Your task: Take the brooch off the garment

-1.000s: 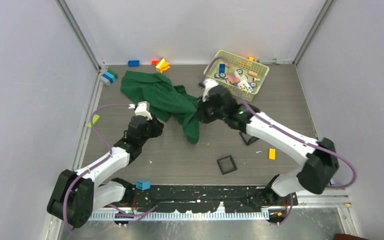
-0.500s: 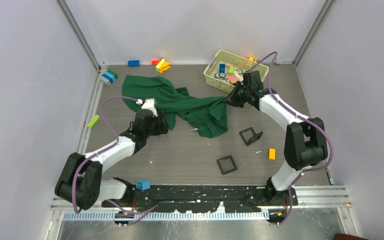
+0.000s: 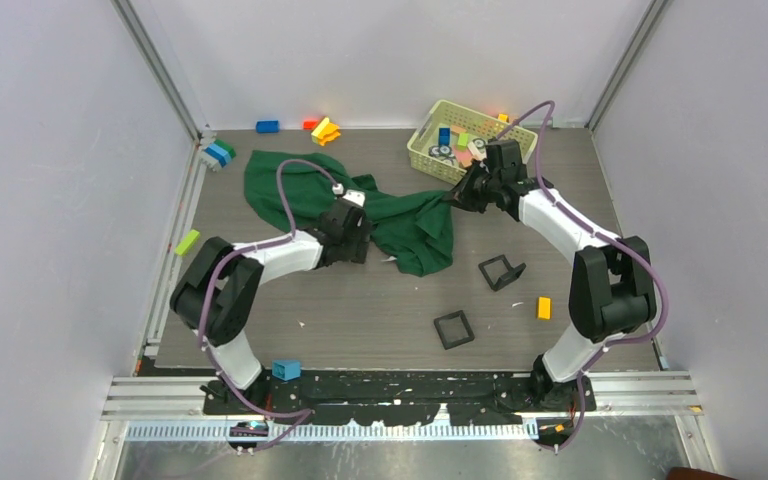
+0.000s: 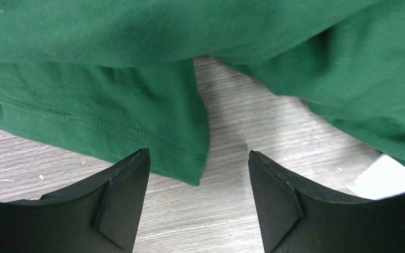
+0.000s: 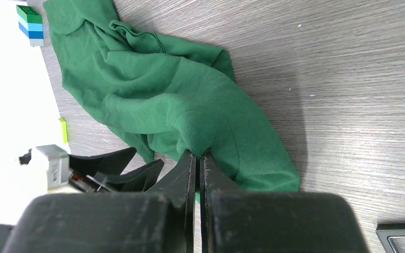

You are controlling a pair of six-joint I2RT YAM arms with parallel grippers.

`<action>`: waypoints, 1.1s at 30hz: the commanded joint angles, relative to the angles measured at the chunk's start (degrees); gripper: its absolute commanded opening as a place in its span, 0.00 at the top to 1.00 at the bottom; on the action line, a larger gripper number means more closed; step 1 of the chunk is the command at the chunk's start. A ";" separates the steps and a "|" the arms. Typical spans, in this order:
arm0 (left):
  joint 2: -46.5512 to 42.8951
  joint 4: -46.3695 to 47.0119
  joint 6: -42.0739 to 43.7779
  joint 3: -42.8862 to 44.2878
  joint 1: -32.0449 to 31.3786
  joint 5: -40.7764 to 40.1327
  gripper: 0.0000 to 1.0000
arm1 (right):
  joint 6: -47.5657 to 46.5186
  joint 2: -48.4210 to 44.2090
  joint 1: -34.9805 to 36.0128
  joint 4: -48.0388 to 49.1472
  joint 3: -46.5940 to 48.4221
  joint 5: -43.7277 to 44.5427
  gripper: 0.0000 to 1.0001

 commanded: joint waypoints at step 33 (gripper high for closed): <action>-22.63 -48.23 3.00 52.02 21.01 2.10 1.00 | -6.03 -6.31 2.08 -25.17 44.09 -2.49 0.99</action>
